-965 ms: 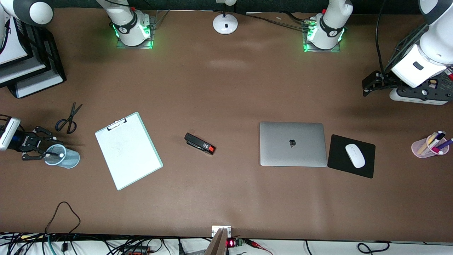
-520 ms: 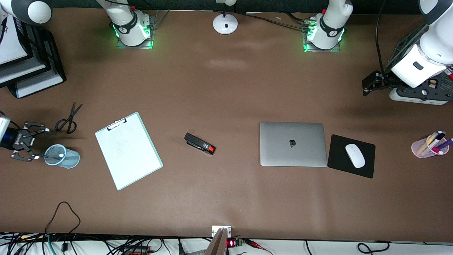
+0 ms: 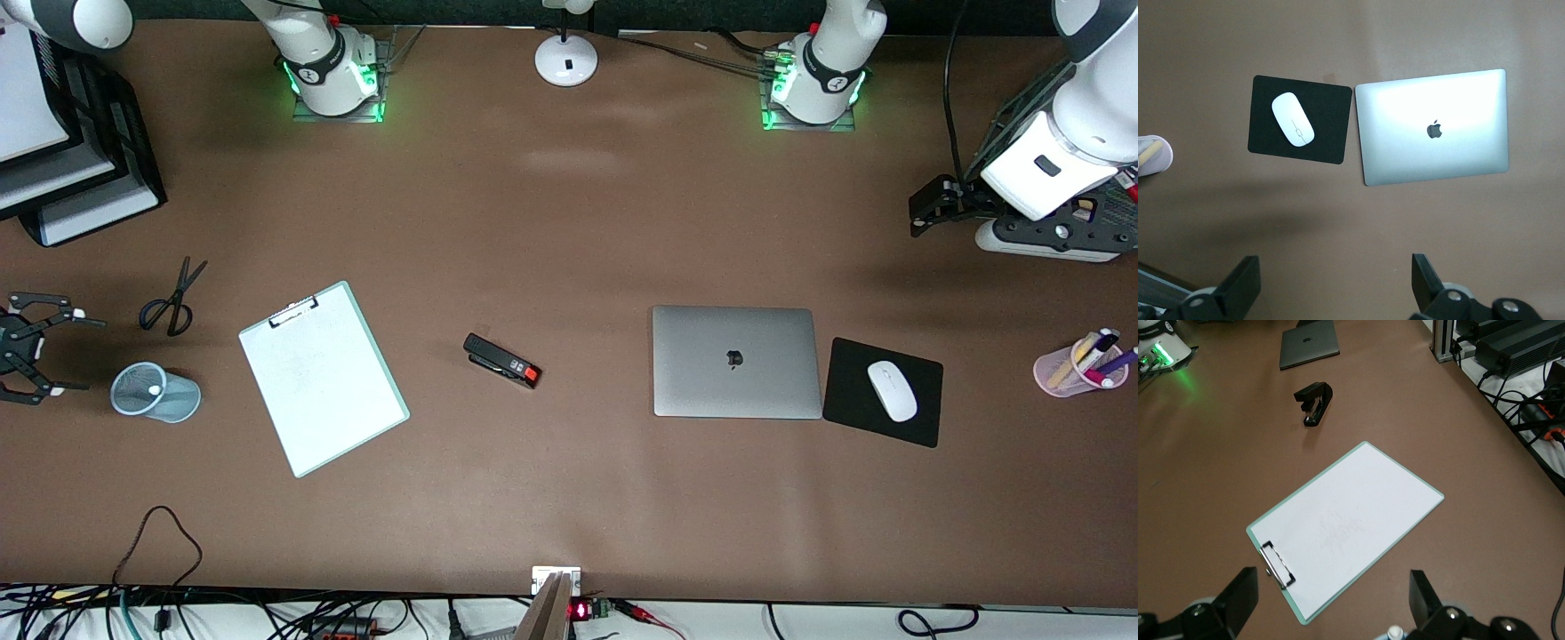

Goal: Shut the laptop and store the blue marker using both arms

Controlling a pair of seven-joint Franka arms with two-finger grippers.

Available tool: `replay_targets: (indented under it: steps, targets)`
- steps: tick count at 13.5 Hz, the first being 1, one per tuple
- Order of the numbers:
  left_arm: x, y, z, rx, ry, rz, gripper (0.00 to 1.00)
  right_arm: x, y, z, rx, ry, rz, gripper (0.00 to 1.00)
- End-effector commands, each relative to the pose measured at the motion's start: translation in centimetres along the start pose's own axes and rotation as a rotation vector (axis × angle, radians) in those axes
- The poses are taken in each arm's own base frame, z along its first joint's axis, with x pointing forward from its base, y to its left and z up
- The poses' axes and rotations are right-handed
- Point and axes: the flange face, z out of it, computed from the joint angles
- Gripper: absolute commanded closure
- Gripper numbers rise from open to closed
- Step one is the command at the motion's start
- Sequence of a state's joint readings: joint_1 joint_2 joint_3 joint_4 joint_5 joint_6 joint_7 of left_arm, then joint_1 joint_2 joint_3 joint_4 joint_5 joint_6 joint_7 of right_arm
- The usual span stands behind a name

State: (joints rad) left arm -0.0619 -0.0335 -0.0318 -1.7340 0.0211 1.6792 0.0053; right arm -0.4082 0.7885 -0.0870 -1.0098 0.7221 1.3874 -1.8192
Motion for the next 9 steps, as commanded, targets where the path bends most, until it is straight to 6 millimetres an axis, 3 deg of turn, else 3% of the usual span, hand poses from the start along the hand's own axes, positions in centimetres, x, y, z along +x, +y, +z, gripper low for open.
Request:
replay_targets:
  steps: [1, 4, 9]
  targets:
    - [-0.1, -0.1, -0.7, -0.018, -0.005, 0.011, 0.0, 6.7, -1.2, -0.4, 0.012, -0.101, 0.054, 0.0]
    - [-0.1, -0.1, -0.7, -0.018, -0.006, 0.011, 0.0, 14.2, -2.8, 0.0, -0.007, -0.211, 0.13, 0.0]
    - [-0.1, -0.1, -0.7, -0.018, -0.008, 0.009, 0.0, 24.4, -5.7, 3.9, -0.037, -0.365, 0.324, 0.0]
